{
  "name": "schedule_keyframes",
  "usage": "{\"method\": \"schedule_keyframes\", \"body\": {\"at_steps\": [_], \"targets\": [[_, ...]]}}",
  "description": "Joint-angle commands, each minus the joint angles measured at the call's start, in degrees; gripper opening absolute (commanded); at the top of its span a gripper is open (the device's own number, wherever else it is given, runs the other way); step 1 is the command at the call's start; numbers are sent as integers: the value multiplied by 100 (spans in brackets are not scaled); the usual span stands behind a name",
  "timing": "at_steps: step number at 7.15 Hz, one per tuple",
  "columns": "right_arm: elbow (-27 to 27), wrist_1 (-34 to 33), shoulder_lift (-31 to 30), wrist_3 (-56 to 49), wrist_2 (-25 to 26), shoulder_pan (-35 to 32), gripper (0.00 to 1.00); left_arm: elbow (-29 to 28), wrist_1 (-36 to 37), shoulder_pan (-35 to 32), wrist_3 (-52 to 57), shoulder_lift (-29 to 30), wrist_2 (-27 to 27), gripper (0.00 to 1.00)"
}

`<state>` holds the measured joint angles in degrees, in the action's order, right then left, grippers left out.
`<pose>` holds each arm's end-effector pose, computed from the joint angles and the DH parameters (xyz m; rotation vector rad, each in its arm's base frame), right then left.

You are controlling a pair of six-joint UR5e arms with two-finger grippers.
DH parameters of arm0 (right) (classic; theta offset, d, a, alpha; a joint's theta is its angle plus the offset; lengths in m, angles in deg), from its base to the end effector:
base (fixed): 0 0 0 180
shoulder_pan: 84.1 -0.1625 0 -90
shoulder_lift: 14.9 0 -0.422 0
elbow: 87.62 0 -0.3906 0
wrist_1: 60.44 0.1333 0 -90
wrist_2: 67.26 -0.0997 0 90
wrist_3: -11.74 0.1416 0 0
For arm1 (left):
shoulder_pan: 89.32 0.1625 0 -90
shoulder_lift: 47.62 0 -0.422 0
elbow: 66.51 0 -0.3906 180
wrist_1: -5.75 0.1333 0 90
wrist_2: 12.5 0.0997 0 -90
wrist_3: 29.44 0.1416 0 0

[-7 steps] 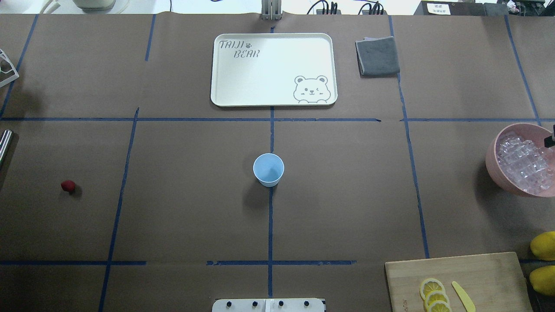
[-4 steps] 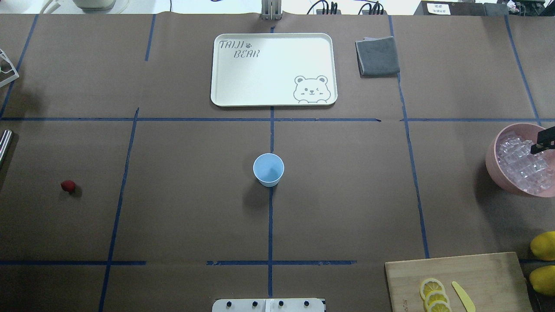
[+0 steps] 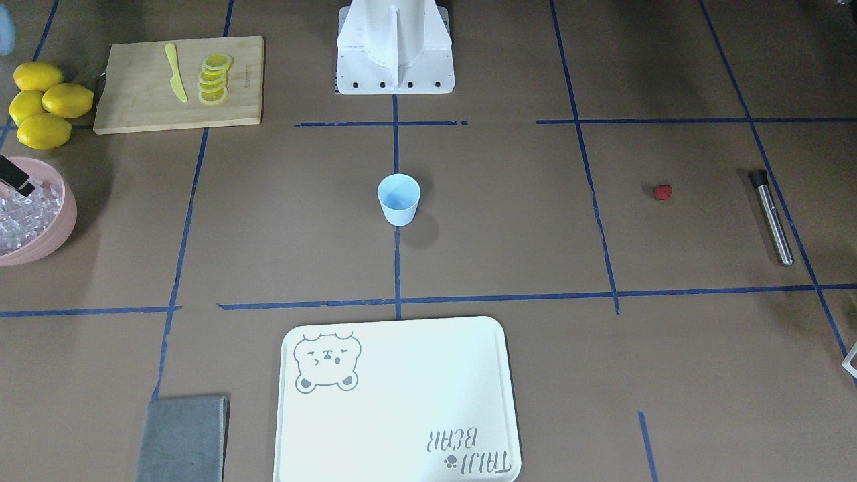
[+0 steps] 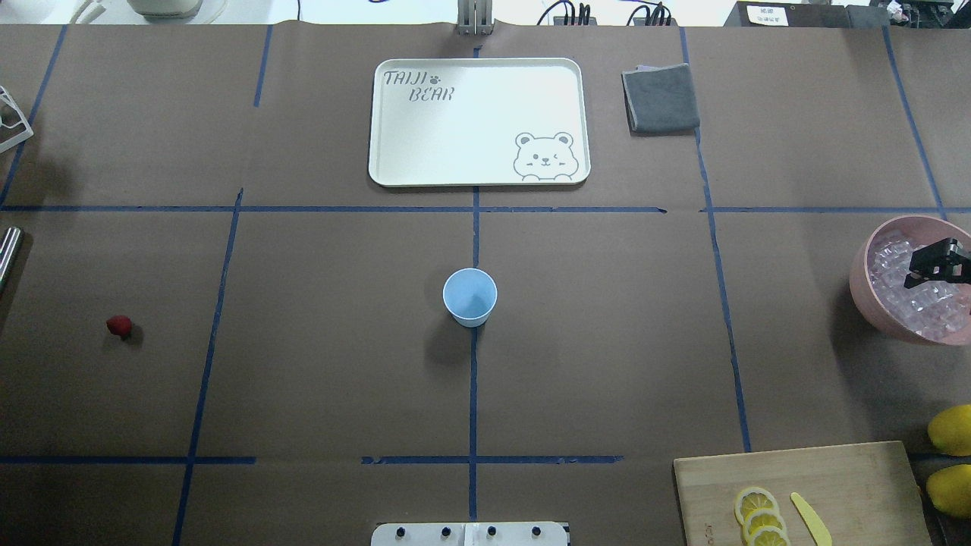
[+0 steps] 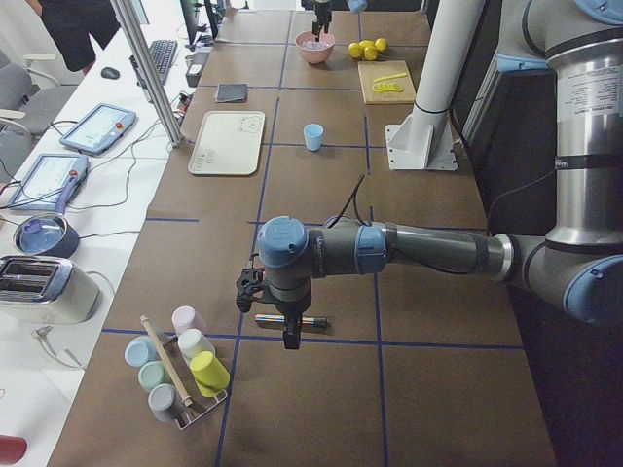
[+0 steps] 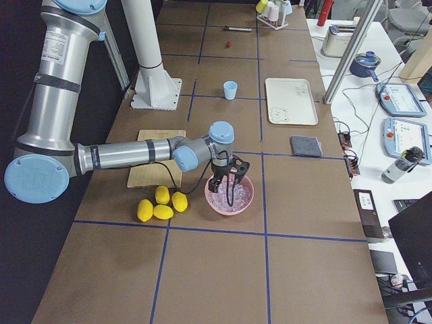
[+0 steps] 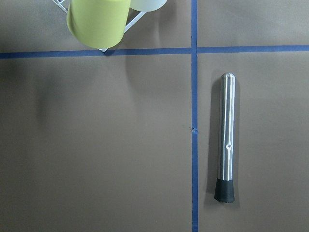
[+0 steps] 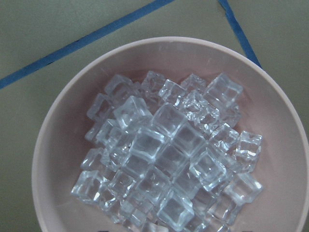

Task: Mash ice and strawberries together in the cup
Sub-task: 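Lower the right gripper into the pink bowl and grasp an ice cube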

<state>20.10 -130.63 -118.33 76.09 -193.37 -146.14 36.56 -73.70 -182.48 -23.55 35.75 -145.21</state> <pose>-0.1572 -0.4025 0.6075 -0.1676 -0.7298 0.4730 -0.0610 -0.4287 0.6488 -0.0094 0.7482 0.0187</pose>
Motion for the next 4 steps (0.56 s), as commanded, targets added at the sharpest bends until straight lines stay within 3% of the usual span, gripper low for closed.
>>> {"method": "schedule_keyframes", "body": {"at_steps": [1,4], "targets": [[-102,41,50,60,87,130,93,-6,0,0,0,-5,0,100],[-251,41,130,60,193,209,91,2,0,0,0,-5,0,100]]}}
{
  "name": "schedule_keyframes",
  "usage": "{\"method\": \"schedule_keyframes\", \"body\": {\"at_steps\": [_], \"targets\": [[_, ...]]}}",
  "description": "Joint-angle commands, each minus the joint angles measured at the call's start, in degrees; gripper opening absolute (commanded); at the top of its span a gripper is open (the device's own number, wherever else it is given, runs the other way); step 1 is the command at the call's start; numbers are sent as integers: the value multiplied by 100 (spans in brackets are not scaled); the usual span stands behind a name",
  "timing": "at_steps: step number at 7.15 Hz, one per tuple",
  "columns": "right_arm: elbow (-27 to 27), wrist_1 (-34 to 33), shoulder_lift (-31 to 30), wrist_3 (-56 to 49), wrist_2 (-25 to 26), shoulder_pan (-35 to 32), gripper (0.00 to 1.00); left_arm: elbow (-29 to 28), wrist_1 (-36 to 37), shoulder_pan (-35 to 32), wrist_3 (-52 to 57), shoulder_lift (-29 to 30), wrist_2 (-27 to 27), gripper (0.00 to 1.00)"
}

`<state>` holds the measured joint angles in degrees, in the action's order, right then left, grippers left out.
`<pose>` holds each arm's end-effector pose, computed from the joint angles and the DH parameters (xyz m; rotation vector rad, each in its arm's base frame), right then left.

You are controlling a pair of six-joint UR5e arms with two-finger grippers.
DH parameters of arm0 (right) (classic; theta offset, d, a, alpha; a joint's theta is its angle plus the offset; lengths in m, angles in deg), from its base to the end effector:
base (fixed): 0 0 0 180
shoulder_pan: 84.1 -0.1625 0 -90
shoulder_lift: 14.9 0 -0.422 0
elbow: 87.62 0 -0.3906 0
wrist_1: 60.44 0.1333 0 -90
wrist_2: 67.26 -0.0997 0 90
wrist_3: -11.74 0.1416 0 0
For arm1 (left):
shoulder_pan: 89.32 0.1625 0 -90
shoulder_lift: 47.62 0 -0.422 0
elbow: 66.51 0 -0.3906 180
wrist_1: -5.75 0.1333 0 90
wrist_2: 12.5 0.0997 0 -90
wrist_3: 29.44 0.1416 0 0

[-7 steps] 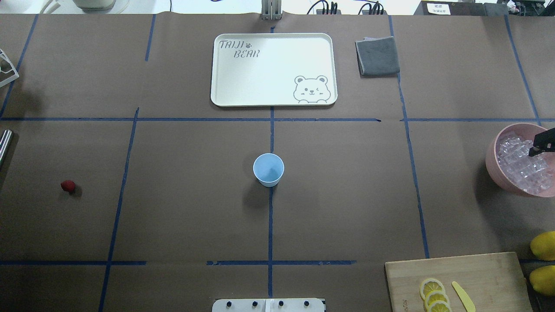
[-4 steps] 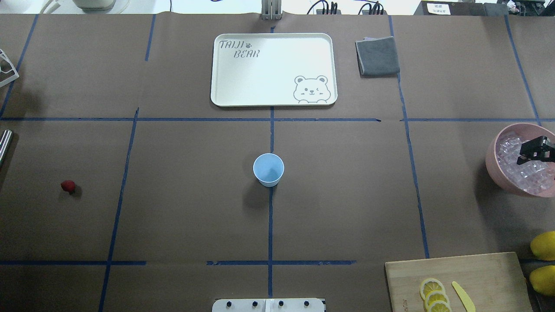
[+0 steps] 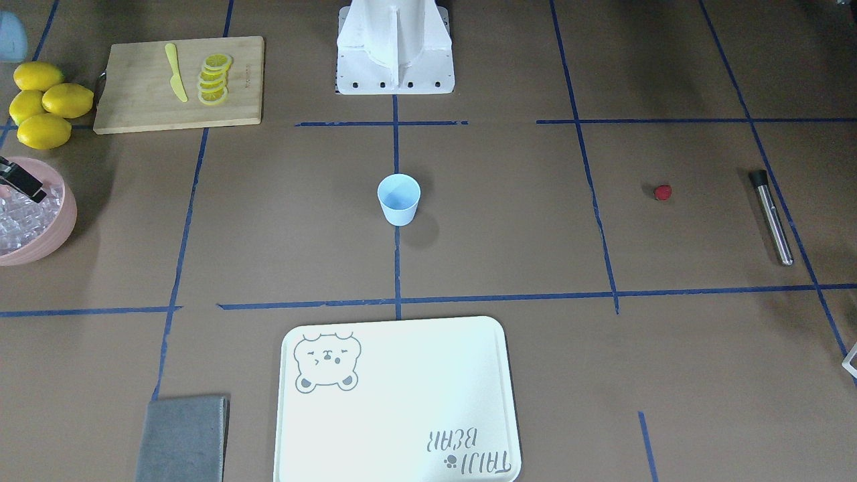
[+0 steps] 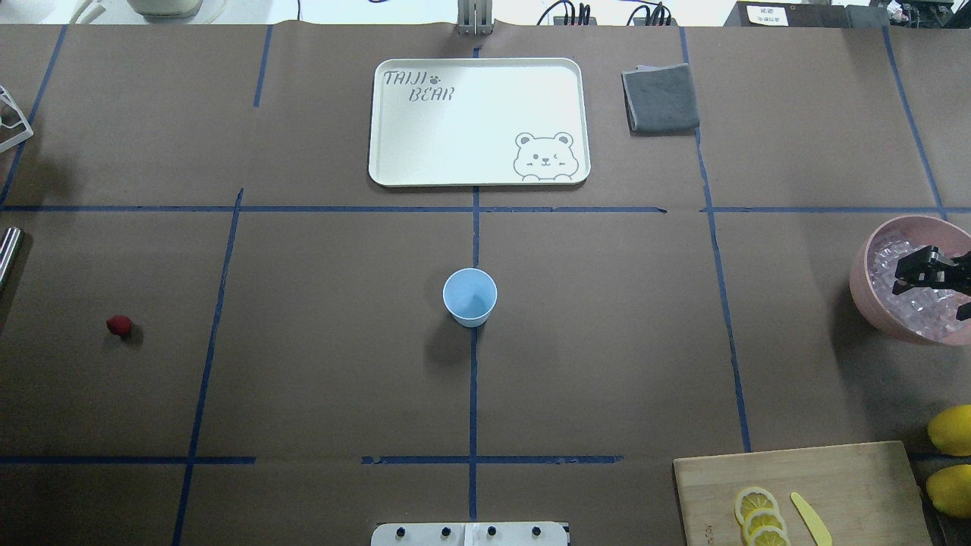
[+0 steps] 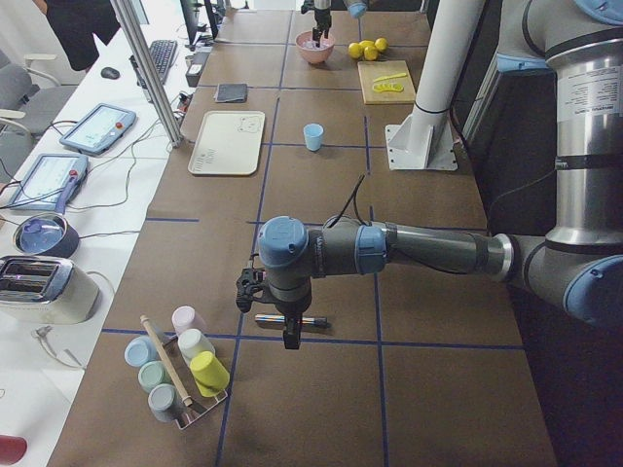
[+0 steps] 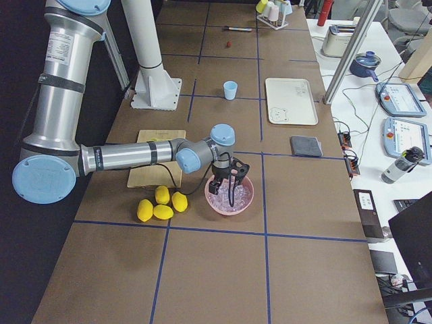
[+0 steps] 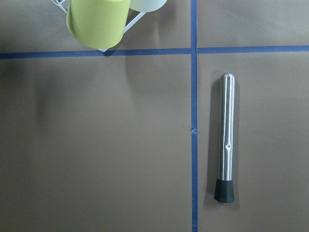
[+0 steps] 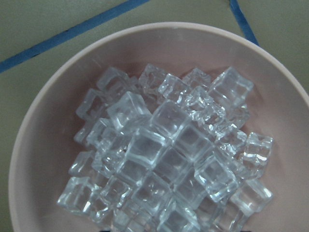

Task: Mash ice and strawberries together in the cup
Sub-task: 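Lower the right gripper into the pink bowl and grasp an ice cube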

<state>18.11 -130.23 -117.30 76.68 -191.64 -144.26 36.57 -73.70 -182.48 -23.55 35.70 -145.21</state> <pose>-0.1714 -0.4059 0.6193 -0.1671 -0.6997 0.4631 -0.0610 -0.4283 0.6491 -0.0100 0.7482 0.0184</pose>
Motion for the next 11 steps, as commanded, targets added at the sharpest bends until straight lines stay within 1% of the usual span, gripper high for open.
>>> {"method": "schedule_keyframes", "body": {"at_steps": [1,3,8,9,10,11], "targets": [[-52,0,27,1,19,21,89,1,-9,0,0,0,0,100],[-52,0,27,1,37,30,82,-7,0,0,0,0,0,100],[-52,0,35,1,186,100,82,-8,0,0,0,0,9,100],[-52,-8,35,1,186,109,81,-8,0,0,0,8,9,100],[-61,-8,35,9,204,109,70,-8,0,0,0,8,9,100],[-61,-8,35,27,204,109,57,-8,0,0,0,8,9,100]]}}
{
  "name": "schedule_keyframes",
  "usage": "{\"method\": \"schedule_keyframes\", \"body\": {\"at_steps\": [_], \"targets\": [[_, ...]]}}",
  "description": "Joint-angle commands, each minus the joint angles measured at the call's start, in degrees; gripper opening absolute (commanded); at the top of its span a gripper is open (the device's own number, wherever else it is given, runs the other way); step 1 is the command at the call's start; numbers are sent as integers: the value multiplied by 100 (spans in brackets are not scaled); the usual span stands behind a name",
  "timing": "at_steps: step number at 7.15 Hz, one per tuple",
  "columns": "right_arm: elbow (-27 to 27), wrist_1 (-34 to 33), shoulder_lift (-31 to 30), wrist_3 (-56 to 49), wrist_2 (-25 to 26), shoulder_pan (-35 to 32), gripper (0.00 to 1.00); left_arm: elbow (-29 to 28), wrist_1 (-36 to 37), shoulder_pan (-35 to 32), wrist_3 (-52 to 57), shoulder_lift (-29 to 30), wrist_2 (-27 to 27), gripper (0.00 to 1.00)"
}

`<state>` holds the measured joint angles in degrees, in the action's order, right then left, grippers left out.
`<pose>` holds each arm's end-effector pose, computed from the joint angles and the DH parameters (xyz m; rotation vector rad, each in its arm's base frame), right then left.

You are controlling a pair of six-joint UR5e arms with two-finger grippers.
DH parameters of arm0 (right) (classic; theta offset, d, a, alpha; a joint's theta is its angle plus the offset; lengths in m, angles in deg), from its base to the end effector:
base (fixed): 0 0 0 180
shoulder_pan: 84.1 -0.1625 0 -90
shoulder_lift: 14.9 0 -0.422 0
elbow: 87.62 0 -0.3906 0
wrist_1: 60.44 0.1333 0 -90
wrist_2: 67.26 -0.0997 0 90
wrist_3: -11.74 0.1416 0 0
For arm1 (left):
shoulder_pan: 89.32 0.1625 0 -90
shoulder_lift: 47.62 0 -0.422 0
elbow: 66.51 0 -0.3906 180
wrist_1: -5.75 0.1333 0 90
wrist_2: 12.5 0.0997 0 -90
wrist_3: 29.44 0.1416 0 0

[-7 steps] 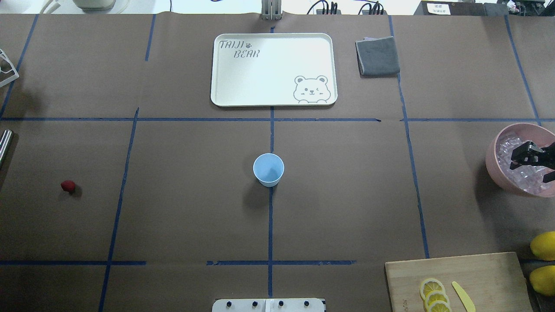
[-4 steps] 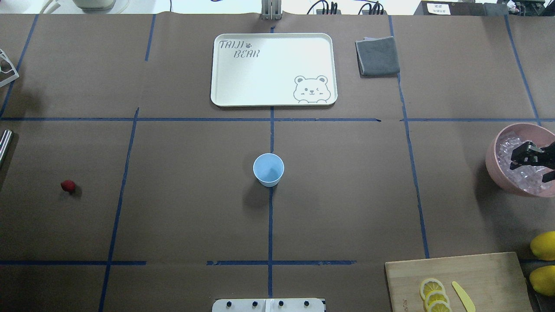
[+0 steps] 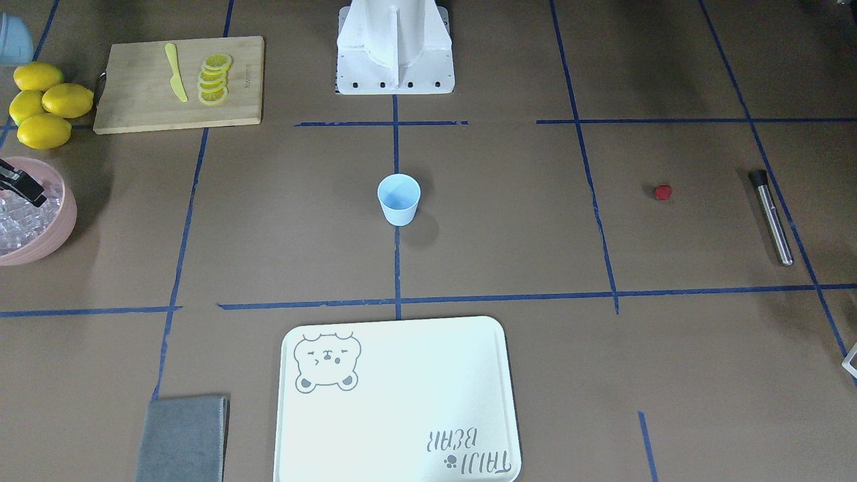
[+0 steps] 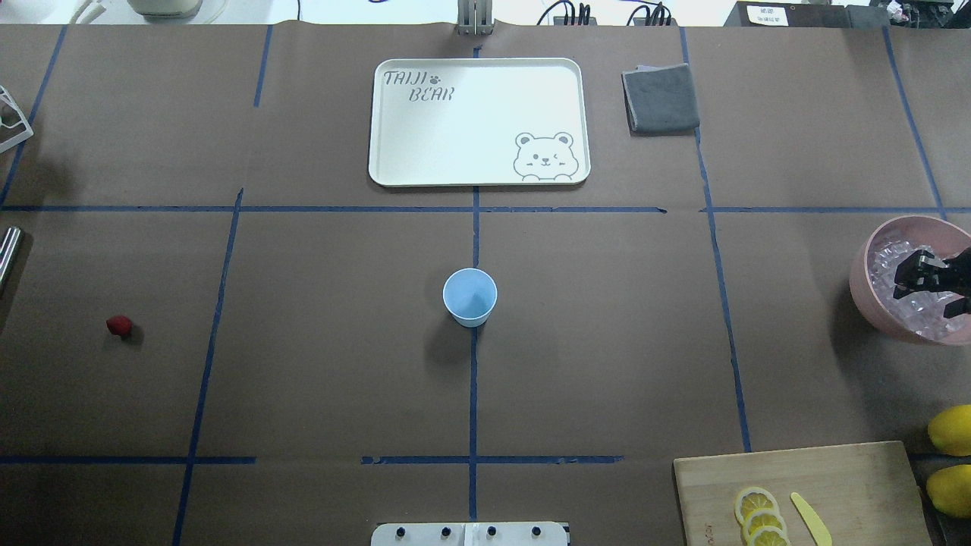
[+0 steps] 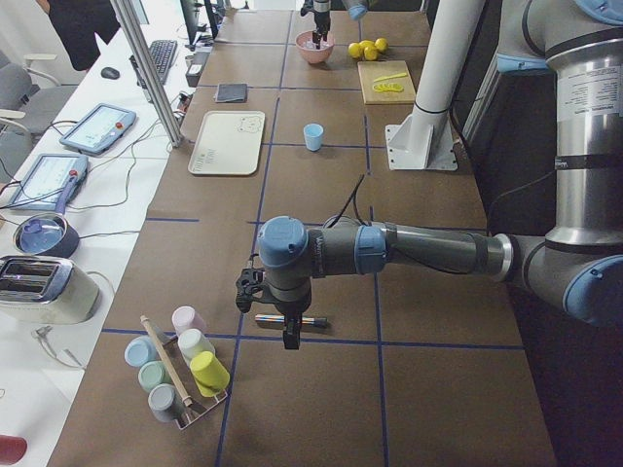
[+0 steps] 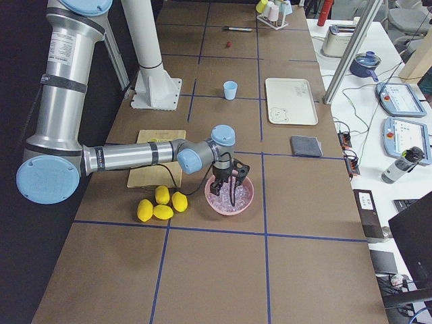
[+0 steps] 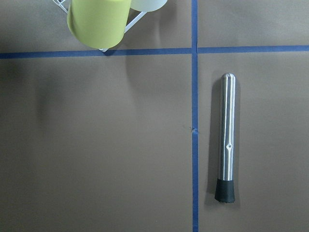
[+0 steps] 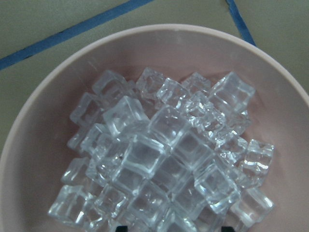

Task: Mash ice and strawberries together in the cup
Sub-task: 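Lower the right gripper into the pink bowl and grasp an ice cube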

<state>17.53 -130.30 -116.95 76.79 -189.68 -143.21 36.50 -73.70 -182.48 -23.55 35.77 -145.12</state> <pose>-0.1770 -0.4077 0.6246 -0.1515 -0.6725 0.4580 -0.0611 -0.4288 0.6493 -0.0102 0.7466 0.0185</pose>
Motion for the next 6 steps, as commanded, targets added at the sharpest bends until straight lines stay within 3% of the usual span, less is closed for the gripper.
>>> {"method": "schedule_keyframes", "body": {"at_steps": [1,3,4,6], "targets": [[-3,-1,0,94,8,4,40,9,0,0,0,1,0,100],[6,8,0,122,-1,4,9,9,0,0,0,-7,0,100],[23,8,0,122,-1,4,2,9,0,0,0,1,0,100],[329,-1,52,139,8,-22,0,9,0,0,0,-7,-9,100]]}}
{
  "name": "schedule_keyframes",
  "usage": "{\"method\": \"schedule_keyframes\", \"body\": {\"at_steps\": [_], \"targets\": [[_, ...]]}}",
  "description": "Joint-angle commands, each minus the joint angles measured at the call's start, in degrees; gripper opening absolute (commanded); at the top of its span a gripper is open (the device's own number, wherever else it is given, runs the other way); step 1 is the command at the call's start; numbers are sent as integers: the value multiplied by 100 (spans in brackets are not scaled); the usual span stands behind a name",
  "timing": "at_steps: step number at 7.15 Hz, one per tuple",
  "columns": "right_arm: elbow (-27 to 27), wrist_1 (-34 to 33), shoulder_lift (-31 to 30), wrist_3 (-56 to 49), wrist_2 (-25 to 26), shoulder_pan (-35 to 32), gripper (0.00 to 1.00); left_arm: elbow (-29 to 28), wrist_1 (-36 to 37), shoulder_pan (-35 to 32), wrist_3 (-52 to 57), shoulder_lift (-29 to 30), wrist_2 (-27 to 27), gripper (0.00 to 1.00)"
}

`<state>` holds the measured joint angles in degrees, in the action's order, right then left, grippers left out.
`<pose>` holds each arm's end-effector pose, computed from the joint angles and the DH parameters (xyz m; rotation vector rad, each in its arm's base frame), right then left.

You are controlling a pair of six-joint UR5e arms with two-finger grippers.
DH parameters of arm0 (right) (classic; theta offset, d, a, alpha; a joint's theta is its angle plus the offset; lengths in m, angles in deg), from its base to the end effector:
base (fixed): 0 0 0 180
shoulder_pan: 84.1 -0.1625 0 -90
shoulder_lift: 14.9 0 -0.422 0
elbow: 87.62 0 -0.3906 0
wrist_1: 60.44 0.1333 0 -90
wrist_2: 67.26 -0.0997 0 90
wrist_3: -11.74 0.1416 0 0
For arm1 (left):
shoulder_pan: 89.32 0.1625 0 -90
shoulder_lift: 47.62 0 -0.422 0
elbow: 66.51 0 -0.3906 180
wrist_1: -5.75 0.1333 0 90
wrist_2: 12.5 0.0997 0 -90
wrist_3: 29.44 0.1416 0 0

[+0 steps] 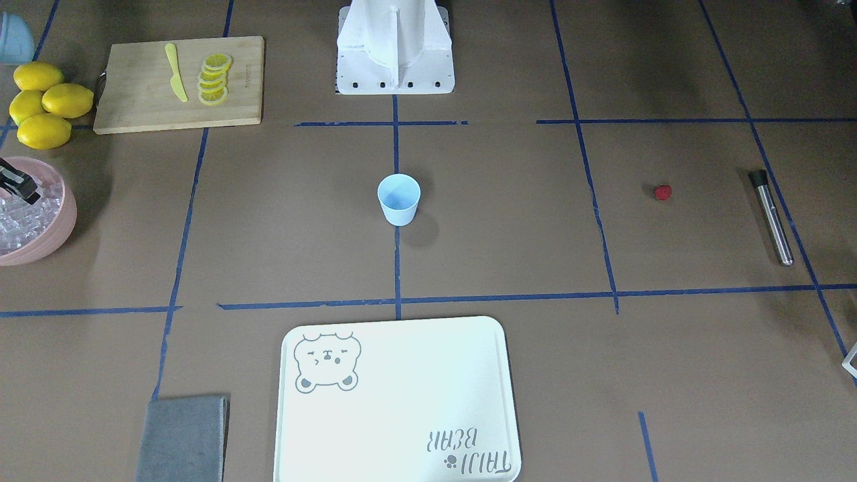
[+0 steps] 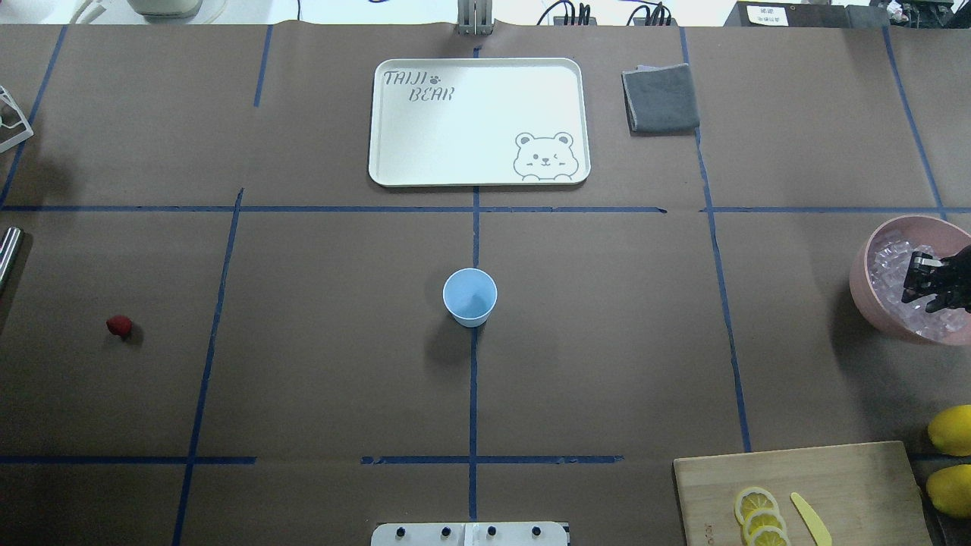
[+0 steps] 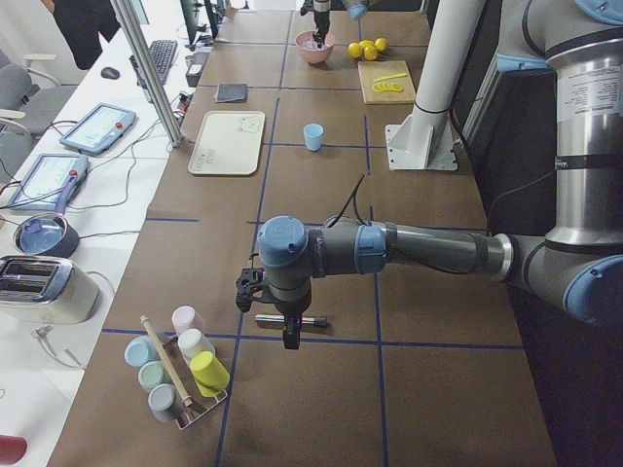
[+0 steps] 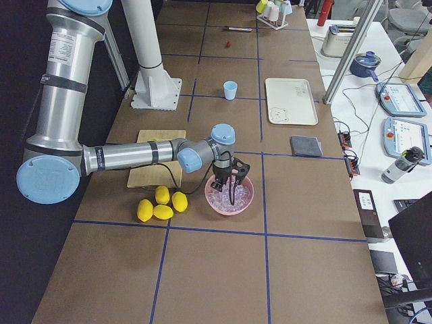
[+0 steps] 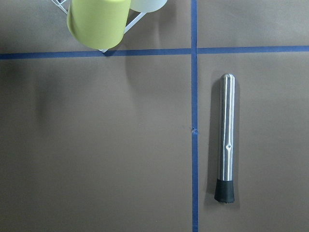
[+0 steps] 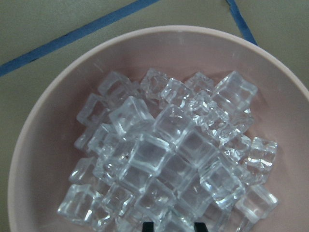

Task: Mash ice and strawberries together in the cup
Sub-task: 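Carry the ice cube with the right gripper over the blue cup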

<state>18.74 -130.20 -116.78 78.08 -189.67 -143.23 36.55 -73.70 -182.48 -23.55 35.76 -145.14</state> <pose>-0.1781 -0.4098 0.6118 -0.1414 -0.6893 0.4716 -0.0611 -0.4287 0.6489 -0.0095 0.7469 0.0187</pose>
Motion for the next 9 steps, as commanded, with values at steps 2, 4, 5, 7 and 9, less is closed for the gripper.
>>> {"method": "schedule_keyframes", "body": {"at_steps": [2,4,5,7,9], "targets": [[769,-28,44,2,16,-38,0,3,0,0,0,3,-7,100],[1183,-81,464,2,-71,-29,0,3,-9,0,0,3,-7,100],[1307,-81,693,2,-316,15,0,29,-9,0,-17,3,-7,100],[1308,-90,1403,359,-940,93,0,99,-9,0,0,12,-16,100],[1212,-98,2517,1848,-899,1003,1,143,-17,0,18,12,-16,100]]}}
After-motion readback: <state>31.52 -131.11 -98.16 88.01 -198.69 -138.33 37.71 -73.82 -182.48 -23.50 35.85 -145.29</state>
